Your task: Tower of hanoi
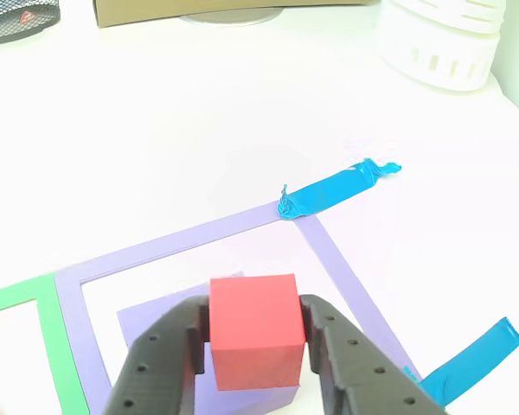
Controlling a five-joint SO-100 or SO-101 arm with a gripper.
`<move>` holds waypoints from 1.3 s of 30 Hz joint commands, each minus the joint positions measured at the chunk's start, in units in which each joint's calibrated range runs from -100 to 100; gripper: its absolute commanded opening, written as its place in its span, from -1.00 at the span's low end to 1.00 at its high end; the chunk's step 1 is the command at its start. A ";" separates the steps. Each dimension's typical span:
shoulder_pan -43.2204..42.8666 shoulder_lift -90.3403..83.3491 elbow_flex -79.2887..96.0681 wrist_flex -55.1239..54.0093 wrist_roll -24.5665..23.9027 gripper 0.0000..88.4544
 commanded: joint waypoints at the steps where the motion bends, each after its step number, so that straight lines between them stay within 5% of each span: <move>1: -0.76 2.13 -0.09 -5.99 0.18 -0.94; 19: -3.25 14.16 0.00 -20.00 0.18 -0.94; 39: -3.83 16.42 0.55 -22.59 0.18 -0.77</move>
